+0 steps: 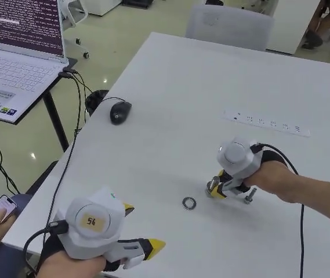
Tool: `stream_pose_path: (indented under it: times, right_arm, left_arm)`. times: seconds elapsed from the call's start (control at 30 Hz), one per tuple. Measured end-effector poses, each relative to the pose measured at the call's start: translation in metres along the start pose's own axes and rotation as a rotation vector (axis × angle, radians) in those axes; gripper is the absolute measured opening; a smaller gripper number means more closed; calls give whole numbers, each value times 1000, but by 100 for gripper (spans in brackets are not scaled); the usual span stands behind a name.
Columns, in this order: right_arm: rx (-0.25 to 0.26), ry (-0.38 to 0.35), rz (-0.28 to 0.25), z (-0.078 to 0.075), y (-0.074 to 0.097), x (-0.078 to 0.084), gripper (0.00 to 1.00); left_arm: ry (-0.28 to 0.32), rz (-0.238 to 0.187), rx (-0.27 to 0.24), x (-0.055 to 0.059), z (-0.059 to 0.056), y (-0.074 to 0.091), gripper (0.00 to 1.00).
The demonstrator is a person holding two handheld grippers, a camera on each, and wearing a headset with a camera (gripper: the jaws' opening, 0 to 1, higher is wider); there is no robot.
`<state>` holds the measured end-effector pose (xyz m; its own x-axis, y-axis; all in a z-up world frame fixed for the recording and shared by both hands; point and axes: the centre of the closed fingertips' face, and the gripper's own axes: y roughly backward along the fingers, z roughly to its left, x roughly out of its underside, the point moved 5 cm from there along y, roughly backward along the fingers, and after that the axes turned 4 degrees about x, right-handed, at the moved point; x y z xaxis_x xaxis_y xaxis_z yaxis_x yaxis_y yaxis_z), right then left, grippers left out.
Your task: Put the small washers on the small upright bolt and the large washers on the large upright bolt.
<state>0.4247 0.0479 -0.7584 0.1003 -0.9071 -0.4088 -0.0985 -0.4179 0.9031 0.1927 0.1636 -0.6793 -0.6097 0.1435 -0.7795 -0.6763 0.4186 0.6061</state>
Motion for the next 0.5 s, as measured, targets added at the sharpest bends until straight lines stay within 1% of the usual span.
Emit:
stream_pose_path:
  times: [0.03,0.13,0.27,0.4,0.5]
  right_arm:
    - [0,-1,-4,0,-1,0,24]
    - [3,3,6,1,-4,0,24]
    - [6,-15,20,-1,-9,4,24]
    - [10,-34,17,0,-9,4,24]
    - [18,-28,19,0,-7,4,24]
  left_arm:
    - [0,1,0,0,0,0,57]
    - [-1,2,0,0,0,0,57]
    - [-3,4,2,0,0,0,57]
    - [-5,4,5,-1,-1,-1,57]
    - [-7,3,6,-1,-2,-1,57]
